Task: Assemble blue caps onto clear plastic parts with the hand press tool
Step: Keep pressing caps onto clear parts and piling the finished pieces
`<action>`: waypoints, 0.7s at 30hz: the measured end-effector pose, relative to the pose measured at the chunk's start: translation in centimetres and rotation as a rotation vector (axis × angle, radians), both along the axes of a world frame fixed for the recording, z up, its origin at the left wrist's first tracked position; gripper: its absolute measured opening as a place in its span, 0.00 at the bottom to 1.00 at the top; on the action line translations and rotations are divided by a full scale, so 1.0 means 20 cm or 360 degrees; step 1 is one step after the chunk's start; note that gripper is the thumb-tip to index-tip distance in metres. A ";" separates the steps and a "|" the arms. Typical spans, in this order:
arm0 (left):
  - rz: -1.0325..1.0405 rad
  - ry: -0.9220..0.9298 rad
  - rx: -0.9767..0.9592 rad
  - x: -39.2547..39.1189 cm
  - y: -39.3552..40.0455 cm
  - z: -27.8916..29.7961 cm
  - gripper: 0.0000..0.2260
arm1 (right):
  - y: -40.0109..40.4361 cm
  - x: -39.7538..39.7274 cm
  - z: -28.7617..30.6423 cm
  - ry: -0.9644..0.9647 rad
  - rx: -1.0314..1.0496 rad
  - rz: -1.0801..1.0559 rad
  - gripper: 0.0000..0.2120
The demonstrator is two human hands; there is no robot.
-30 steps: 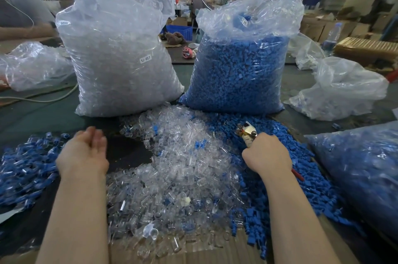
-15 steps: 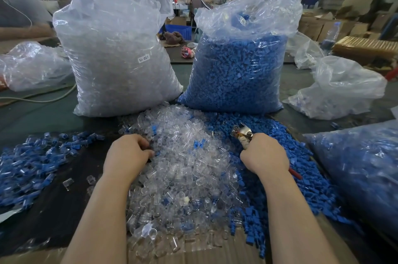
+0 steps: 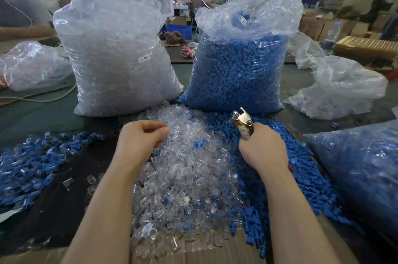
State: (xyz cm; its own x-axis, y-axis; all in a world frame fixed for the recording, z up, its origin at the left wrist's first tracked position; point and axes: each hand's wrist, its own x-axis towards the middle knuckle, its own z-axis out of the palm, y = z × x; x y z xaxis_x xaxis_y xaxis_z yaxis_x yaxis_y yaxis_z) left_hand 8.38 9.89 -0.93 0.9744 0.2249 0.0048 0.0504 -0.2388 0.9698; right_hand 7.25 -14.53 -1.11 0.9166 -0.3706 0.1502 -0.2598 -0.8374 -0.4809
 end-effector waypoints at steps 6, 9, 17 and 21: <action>-0.0244 -0.0003 -0.0546 -0.03 -0.12 0.08 0.06 | 0.03 0.01 0.02 -0.0243 0.0391 0.0167 0.08; -0.0283 0.0033 -0.0618 -0.04 -0.16 0.09 0.06 | 0.06 0.00 0.04 -0.0355 0.0719 0.0281 0.08; -0.0230 0.0079 -0.0653 -0.04 -0.21 0.08 0.09 | 0.11 -0.02 0.08 -0.0404 0.1013 0.0440 0.07; -0.0219 0.0097 -0.0787 -0.05 -0.24 0.09 0.07 | 0.11 -0.02 0.08 -0.0465 0.1043 0.0486 0.07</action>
